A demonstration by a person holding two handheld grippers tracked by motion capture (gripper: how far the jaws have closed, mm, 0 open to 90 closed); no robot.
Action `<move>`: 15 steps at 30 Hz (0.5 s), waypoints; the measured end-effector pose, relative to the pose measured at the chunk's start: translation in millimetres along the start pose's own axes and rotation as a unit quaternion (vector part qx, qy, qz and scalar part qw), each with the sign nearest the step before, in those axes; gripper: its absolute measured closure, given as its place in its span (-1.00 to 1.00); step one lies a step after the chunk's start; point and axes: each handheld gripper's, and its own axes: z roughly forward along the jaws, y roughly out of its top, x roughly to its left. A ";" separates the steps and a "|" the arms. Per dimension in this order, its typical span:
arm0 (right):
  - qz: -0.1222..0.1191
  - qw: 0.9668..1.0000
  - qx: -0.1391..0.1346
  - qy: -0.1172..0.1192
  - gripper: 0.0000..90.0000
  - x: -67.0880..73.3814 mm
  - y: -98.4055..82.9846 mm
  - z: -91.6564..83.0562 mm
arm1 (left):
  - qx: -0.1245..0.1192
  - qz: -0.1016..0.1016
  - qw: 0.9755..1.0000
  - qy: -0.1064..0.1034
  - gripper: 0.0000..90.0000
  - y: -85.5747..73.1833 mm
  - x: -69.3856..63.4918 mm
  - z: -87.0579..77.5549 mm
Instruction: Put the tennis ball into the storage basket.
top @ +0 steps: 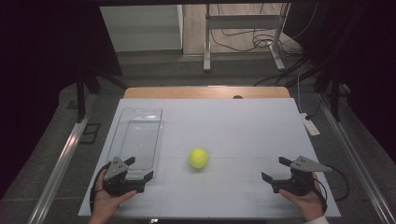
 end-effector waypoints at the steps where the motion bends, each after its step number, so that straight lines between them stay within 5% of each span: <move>1: -0.001 1.000 0.001 -0.001 -0.85 -0.2 -0.2 0.2 | 0.000 0.001 1.000 0.000 -0.76 0.0 -0.1 0.0; 15: 0.000 1.000 0.006 0.002 -0.83 -0.7 -1.5 1.7 | 0.003 0.003 1.000 0.002 -0.76 -0.8 -1.1 0.9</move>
